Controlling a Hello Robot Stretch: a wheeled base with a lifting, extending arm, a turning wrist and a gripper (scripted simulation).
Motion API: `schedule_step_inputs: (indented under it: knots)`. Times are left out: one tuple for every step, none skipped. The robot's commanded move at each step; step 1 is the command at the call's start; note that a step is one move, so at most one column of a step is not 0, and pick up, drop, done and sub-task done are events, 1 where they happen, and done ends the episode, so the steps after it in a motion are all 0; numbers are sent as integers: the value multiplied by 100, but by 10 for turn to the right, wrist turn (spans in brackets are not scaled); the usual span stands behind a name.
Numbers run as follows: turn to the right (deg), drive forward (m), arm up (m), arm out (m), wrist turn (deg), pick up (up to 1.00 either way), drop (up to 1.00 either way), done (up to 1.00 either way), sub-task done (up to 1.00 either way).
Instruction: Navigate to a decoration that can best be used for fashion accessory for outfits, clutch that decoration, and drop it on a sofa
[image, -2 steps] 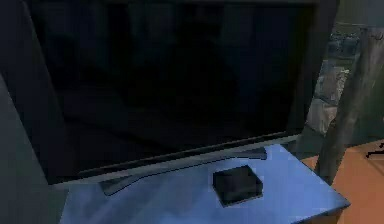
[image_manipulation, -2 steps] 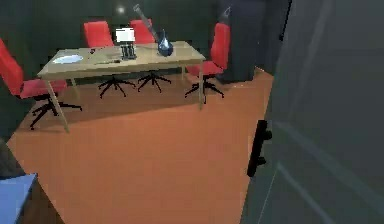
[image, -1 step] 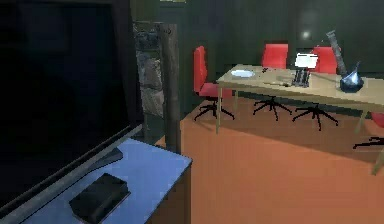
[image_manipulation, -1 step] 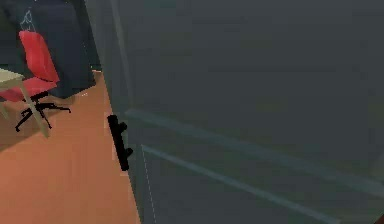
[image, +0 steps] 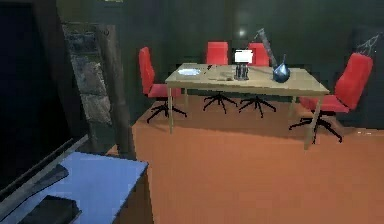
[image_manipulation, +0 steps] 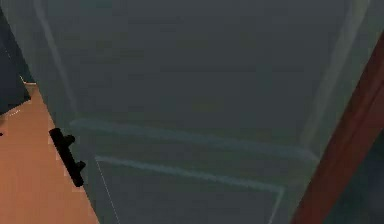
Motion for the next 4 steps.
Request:
schedule_step_inputs:
  knots:
    - [0,50,0,0,0,0,0,0,0]
    - [-450,0,0,0,0,0,0,0,0]
    - [-450,0,0,0,0,0,0,0,0]
    - [-450,0,0,0,0,0,0,0,0]
